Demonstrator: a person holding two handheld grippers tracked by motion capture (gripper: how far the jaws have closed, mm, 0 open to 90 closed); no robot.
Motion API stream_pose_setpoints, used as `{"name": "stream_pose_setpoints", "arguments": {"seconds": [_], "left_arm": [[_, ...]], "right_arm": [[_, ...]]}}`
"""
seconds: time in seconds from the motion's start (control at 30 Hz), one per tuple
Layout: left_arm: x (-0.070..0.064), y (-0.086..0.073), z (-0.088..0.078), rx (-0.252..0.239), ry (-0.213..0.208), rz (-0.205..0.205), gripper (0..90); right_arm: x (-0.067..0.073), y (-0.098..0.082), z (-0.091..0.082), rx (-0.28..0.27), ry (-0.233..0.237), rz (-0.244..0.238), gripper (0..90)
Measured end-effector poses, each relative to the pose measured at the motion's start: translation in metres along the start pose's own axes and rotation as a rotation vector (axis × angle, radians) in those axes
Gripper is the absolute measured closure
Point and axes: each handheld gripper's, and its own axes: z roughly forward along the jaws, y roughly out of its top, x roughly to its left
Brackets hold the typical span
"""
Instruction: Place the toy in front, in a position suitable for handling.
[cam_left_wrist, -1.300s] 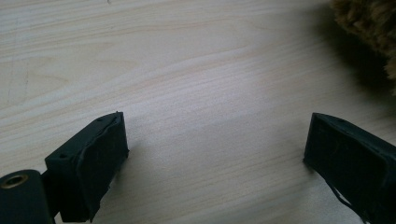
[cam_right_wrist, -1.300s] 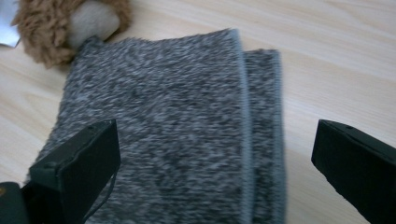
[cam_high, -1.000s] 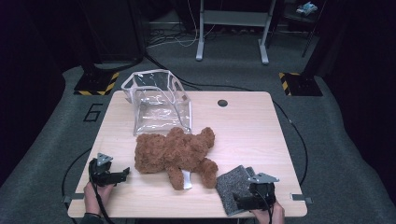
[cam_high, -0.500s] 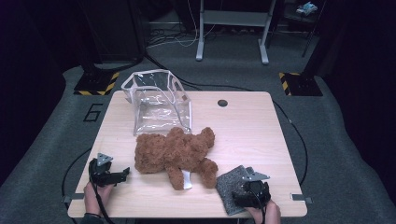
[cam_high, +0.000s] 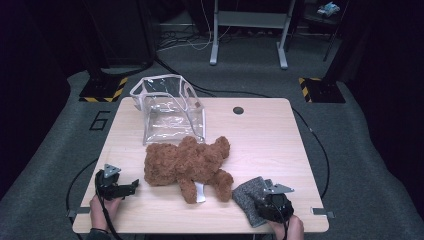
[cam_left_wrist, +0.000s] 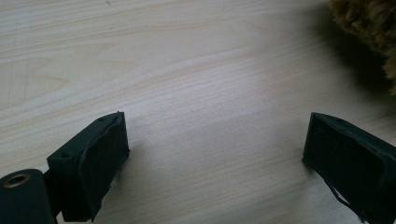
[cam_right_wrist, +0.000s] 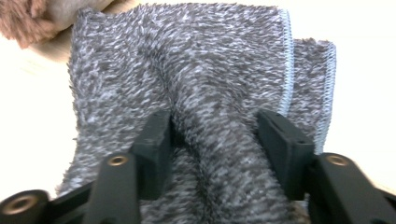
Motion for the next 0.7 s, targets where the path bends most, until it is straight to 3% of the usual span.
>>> {"name": "stream_pose_setpoints", "arguments": {"seconds": [0.37, 0.7], "left_arm": [[-0.0001, 0.0, 0.0, 0.0, 0.0, 0.0, 6.3], [0.0001, 0.0002, -0.0005, 0.006, -0.003, 0.002, 6.6]], "right_arm": [[0.0008, -0.0027, -0.0018, -0.032, 0.006, -0.02, 69.6], [-0.0002, -0.0037, -0.0069, -0.072, 0.002, -0.023, 73.0]]}}
